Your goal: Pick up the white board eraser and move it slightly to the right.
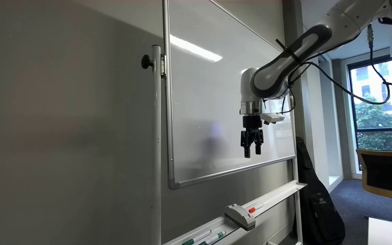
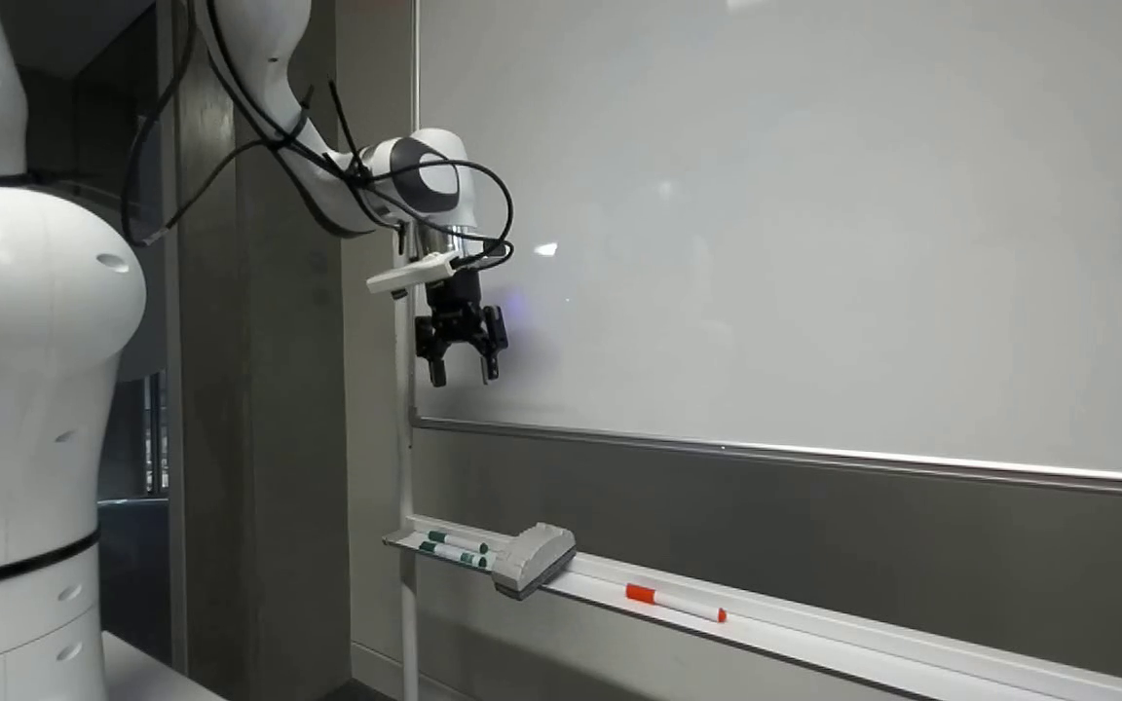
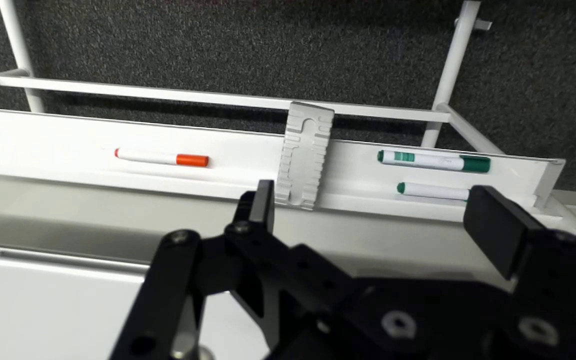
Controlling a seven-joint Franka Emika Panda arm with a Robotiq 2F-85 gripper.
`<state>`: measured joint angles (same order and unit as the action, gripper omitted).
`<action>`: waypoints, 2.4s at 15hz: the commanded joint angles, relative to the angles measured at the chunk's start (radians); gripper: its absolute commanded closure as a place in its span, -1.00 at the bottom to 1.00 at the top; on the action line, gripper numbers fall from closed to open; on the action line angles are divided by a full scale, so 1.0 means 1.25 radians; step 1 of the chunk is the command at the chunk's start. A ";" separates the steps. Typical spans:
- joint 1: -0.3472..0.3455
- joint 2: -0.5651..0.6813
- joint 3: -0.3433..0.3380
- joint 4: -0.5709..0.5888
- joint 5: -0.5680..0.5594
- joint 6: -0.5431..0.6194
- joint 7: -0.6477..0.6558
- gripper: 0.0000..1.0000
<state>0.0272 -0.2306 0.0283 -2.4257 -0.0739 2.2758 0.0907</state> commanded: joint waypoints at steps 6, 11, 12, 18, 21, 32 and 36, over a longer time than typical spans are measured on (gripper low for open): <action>-0.015 0.072 -0.002 -0.009 -0.009 0.036 0.027 -1.00; -0.014 0.103 -0.003 0.007 -0.005 0.038 0.018 -1.00; -0.015 0.135 -0.005 0.011 -0.002 0.051 0.018 -1.00; -0.012 0.272 -0.007 0.041 0.013 0.101 0.002 -1.00; -0.012 0.351 -0.009 0.071 0.016 0.122 0.004 -1.00; -0.002 0.489 -0.021 0.126 0.009 0.188 0.016 -1.00; 0.000 0.495 -0.021 0.134 0.006 0.180 0.015 -1.00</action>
<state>0.0141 0.3793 0.0130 -2.2707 -0.0705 2.5133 0.1170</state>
